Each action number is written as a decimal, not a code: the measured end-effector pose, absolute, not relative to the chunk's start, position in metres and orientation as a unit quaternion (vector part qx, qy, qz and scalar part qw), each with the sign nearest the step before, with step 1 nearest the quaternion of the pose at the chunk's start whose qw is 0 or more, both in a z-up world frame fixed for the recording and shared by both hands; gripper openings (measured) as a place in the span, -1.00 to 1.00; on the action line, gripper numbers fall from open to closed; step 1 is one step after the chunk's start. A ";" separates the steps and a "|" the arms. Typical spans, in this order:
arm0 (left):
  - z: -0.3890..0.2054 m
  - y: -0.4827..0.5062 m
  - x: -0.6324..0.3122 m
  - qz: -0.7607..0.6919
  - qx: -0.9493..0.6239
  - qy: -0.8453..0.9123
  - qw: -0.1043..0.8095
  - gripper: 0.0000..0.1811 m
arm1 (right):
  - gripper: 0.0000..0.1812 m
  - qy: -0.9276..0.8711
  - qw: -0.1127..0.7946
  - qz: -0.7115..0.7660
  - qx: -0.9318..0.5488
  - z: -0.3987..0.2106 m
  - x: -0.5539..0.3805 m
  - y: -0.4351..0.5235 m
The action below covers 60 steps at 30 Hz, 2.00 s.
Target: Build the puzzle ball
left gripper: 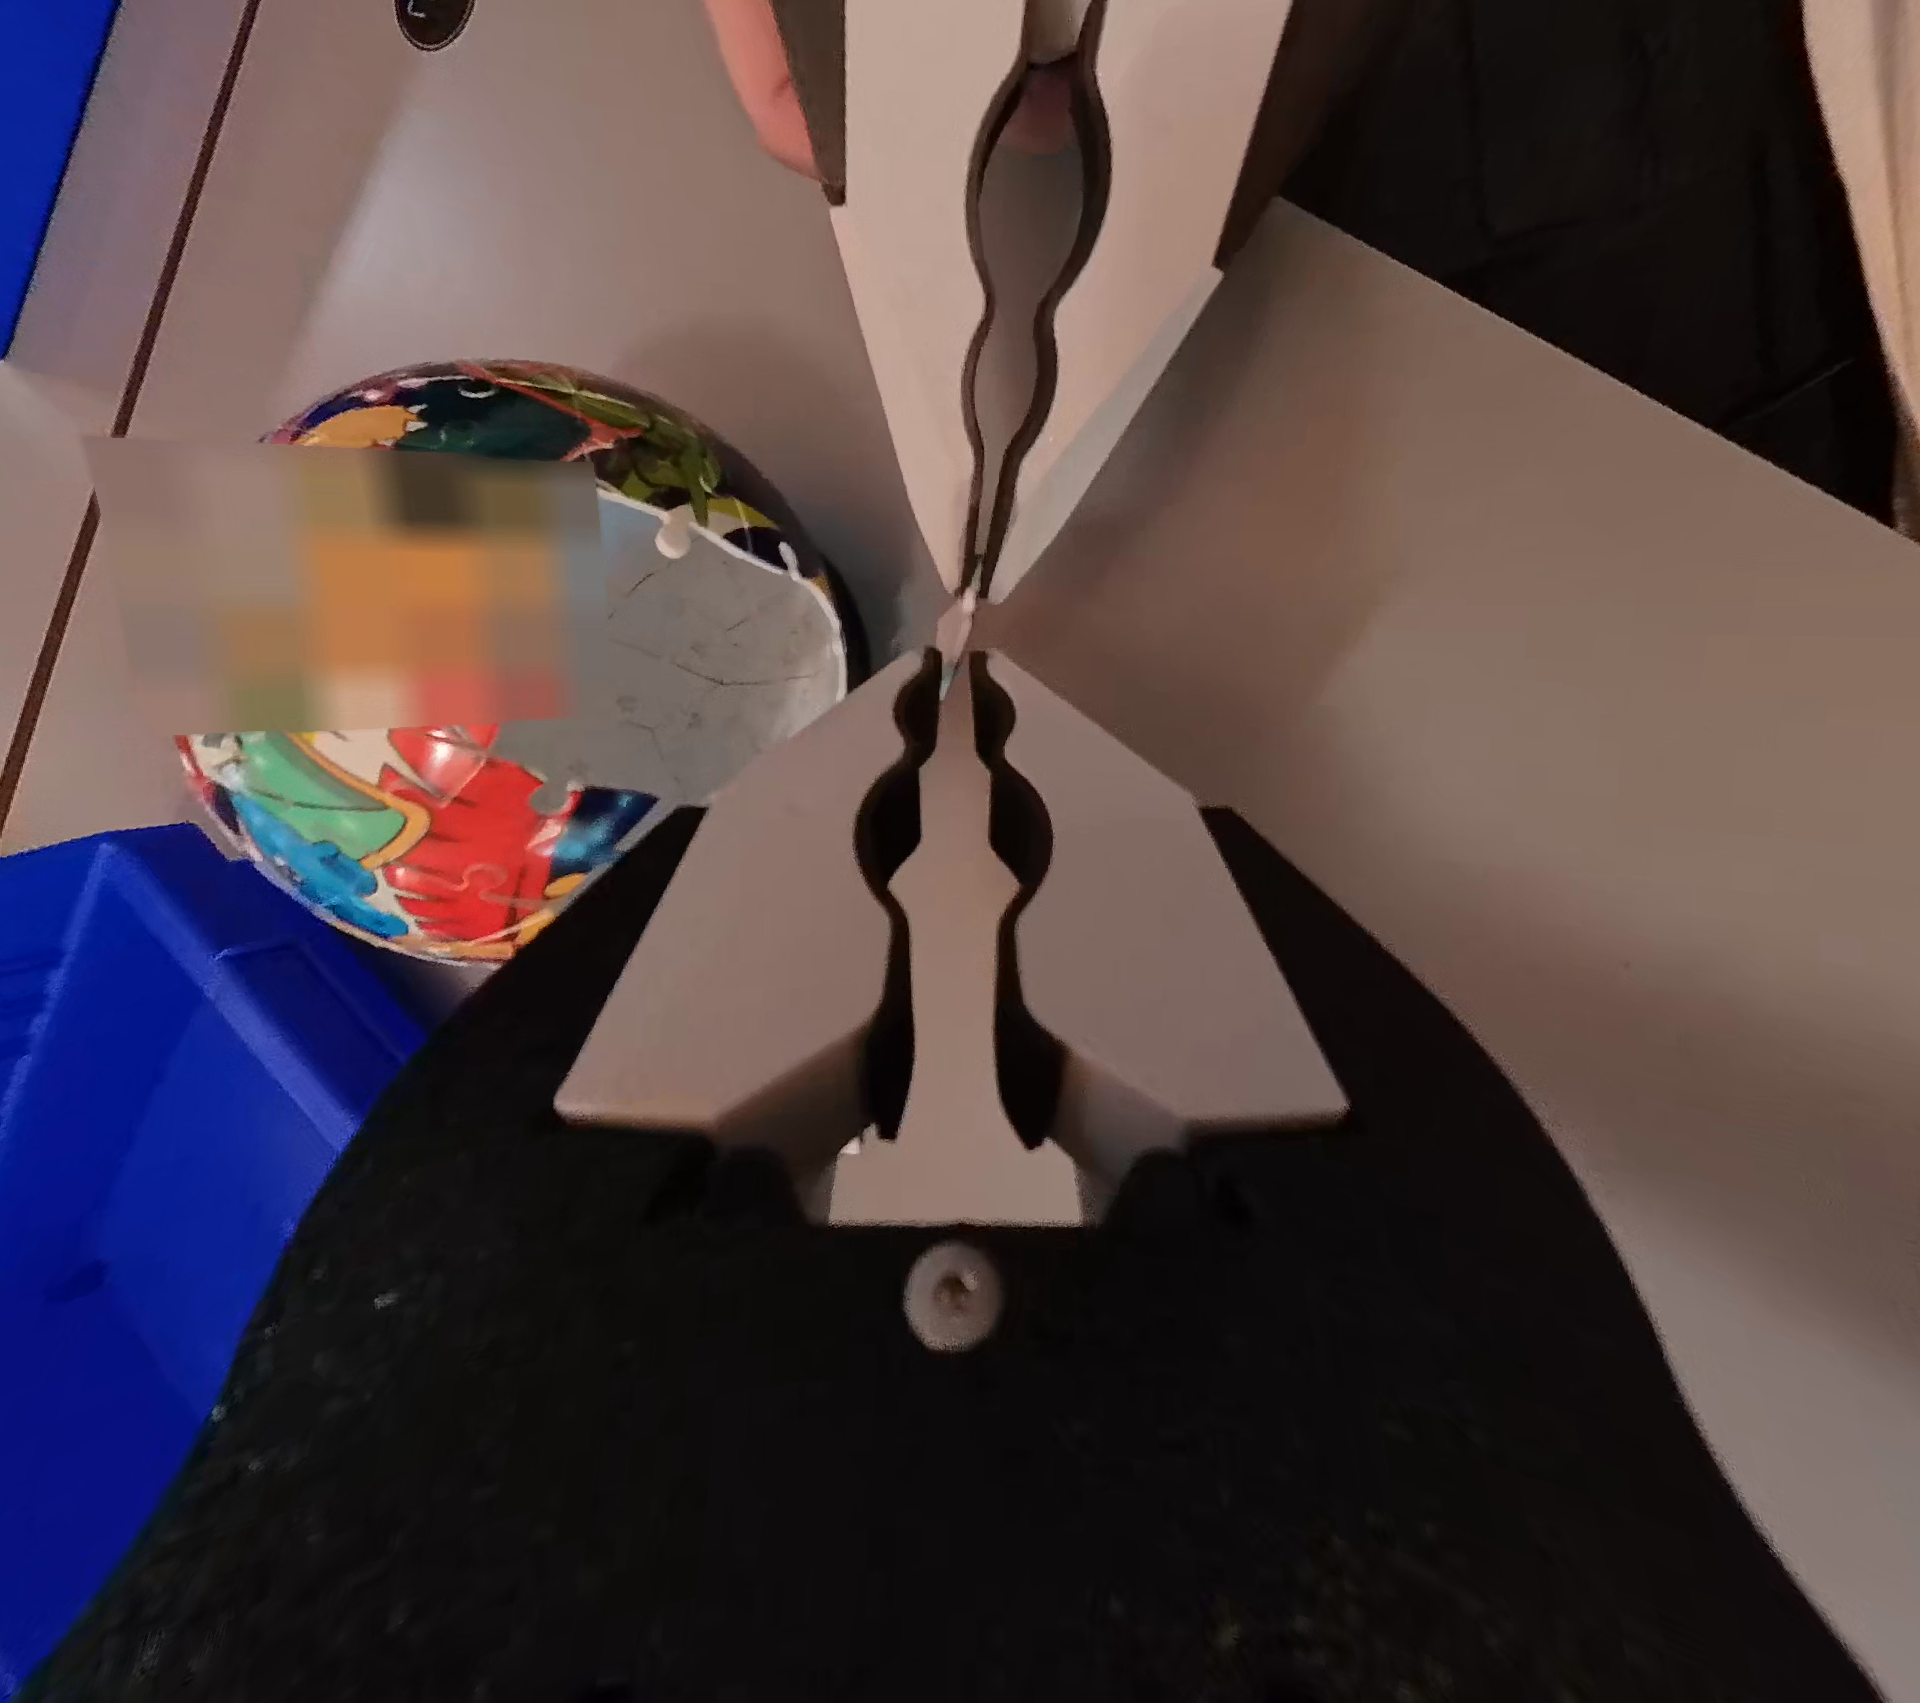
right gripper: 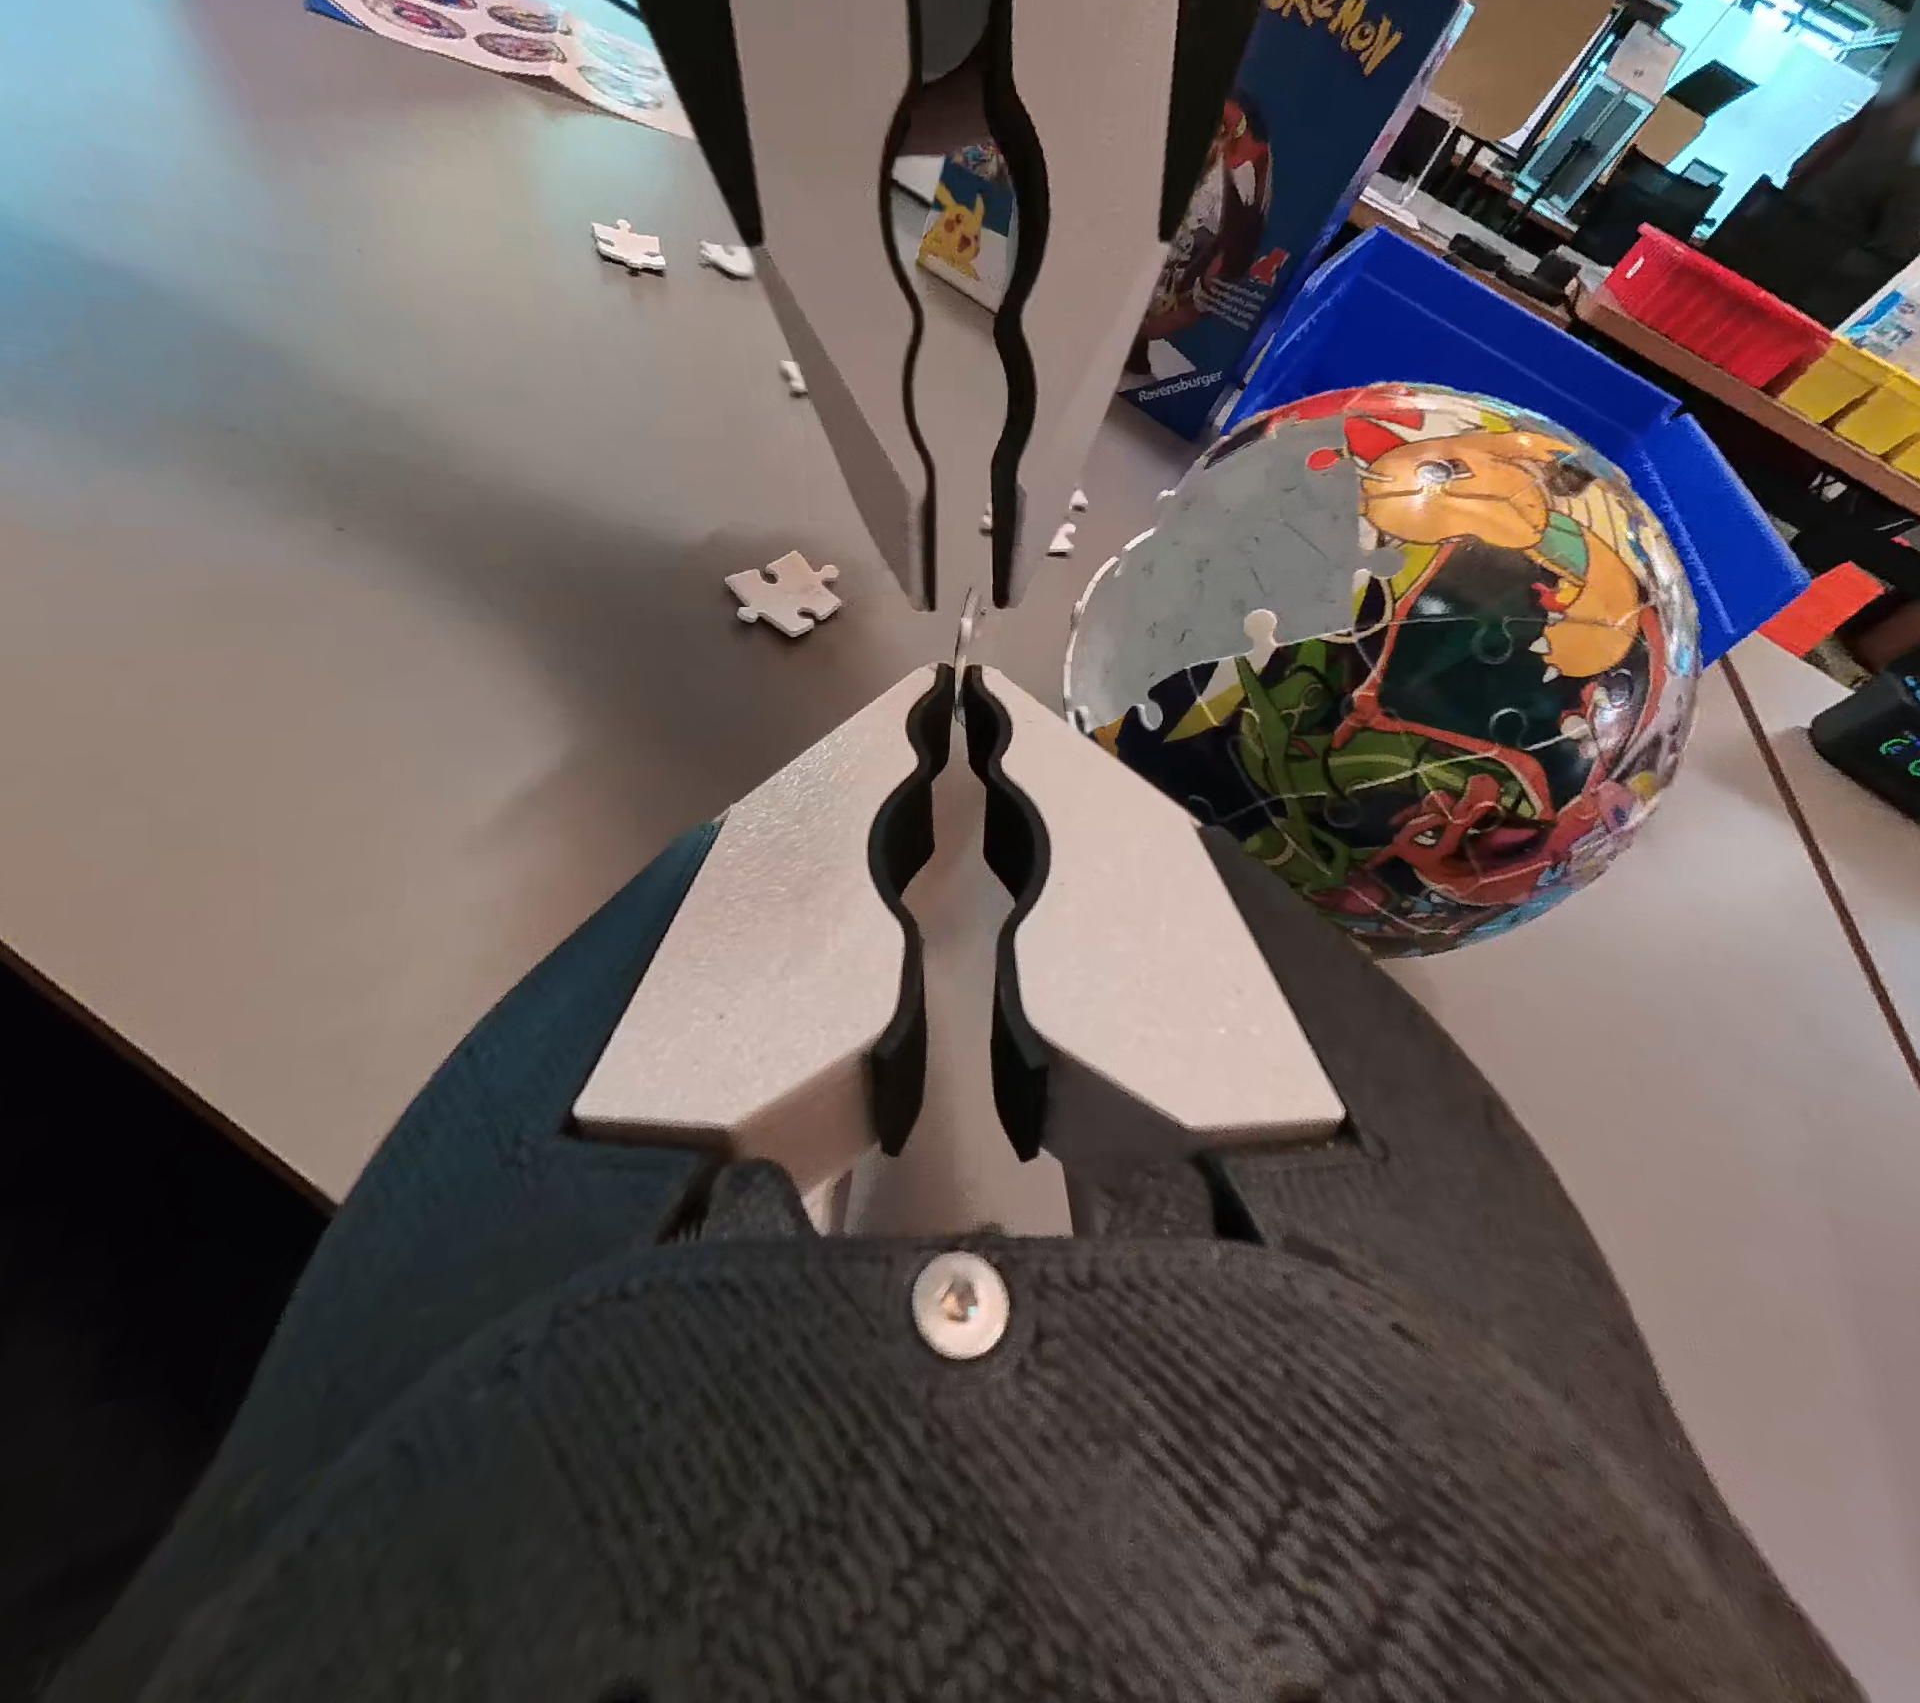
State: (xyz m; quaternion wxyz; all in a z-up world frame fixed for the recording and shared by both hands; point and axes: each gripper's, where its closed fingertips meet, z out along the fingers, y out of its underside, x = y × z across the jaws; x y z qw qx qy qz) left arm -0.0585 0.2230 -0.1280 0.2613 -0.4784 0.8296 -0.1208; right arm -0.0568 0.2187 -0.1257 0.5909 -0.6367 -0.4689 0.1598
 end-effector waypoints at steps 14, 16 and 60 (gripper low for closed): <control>-0.129 0.227 -0.058 -0.148 -0.497 0.815 0.259 -1.00 | -0.99 -0.479 0.602 0.119 -0.628 -0.126 -0.056 0.226; -0.126 0.227 -0.057 -0.163 -0.504 0.808 0.258 -1.00 | -0.98 -0.474 0.612 0.108 -0.624 -0.124 -0.055 0.227; -0.136 0.249 -0.049 -0.186 -0.530 0.796 0.225 -1.00 | 0.48 -0.449 0.573 0.113 -0.677 -0.135 -0.019 0.304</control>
